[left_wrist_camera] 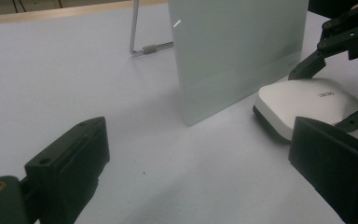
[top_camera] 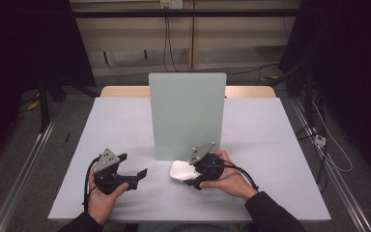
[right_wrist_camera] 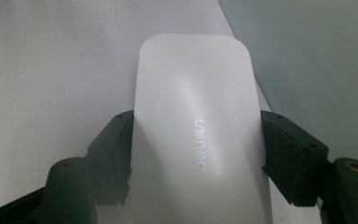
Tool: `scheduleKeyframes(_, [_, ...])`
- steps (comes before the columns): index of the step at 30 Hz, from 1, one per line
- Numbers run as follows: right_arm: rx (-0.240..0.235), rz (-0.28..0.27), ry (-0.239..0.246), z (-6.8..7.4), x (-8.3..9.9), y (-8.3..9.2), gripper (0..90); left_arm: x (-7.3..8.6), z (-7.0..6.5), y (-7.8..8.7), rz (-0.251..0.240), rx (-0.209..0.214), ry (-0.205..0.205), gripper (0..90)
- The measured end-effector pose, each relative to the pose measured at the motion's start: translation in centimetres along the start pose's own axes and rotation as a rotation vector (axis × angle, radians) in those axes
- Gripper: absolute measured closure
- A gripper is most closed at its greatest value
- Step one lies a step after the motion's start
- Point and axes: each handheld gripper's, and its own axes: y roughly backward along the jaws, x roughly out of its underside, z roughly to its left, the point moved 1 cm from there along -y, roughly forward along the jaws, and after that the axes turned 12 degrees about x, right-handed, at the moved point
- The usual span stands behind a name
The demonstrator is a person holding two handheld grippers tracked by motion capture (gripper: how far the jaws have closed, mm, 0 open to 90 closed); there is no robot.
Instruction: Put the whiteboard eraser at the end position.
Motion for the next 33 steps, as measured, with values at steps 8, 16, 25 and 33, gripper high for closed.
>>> scheduleKeyframes(8, [-0.013, -0.003, -0.009, 0.02, 0.1, -0.1, 30.3, 0.01, 0.03, -0.01, 0.0, 0.001, 0.001, 5.0])
scheduleKeyframes(16, [-0.013, -0.017, -0.03, -0.04, 0.04, 0.08, 21.4, 0.05, 0.09, -0.05, -0.001, 0.001, 0.006, 5.0])
scheduleKeyframes(25, [0.001, -0.021, -0.055, -0.22, 0.14, -0.03, 15.1, 0.16, 0.03, 0.06, 0.009, -0.013, 0.006, 5.1])
scheduleKeyframes(33, [0.038, -0.025, -0.07, -0.24, 0.05, 0.26, 6.2, 0.2, 0.07, 0.06, 0.01, -0.014, 0.009, 5.0])
